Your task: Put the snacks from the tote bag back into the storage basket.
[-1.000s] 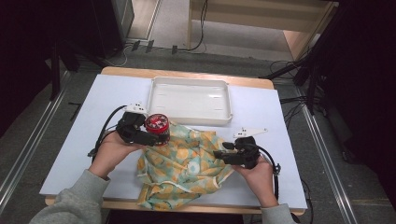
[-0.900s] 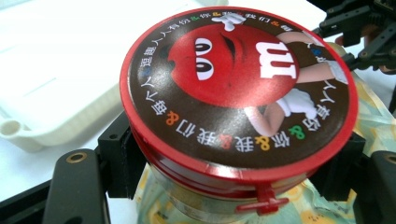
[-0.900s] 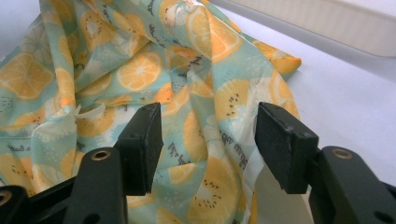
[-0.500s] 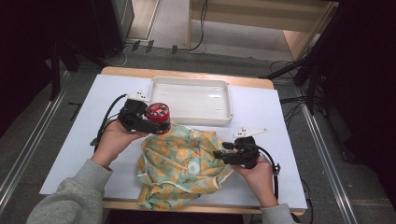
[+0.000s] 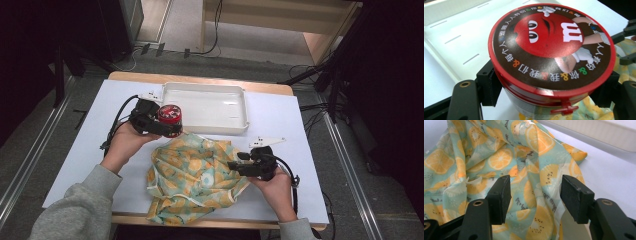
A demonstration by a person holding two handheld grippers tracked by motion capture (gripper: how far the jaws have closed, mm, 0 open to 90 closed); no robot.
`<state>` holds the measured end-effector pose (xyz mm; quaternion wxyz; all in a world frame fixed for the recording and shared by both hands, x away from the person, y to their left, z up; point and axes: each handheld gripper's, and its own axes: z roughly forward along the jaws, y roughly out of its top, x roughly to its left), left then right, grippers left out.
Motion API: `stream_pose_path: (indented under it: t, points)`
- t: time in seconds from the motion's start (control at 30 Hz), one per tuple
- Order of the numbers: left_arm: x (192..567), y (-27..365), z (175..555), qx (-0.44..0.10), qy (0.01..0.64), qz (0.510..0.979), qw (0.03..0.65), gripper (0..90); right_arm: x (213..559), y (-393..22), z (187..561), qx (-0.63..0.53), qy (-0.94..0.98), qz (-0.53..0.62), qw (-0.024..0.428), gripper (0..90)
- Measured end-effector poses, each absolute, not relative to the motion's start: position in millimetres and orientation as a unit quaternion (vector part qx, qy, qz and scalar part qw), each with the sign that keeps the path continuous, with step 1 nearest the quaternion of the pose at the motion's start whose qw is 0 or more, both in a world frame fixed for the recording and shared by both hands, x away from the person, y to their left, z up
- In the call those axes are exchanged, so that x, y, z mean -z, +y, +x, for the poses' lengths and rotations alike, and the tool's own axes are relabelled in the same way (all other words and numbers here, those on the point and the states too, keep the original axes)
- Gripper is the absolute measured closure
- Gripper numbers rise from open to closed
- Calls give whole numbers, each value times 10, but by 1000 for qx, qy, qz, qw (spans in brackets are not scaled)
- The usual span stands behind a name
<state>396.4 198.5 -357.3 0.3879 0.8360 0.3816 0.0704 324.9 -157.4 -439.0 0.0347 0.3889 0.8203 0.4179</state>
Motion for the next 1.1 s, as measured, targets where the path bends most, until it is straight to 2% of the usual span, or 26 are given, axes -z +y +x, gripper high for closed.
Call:
stream_pose_path:
  t: [1.1]
  points:
    - [3701,1873,4552,-106,409,832,361,258,4392,-1535,3243,-417,825,380,34,434]
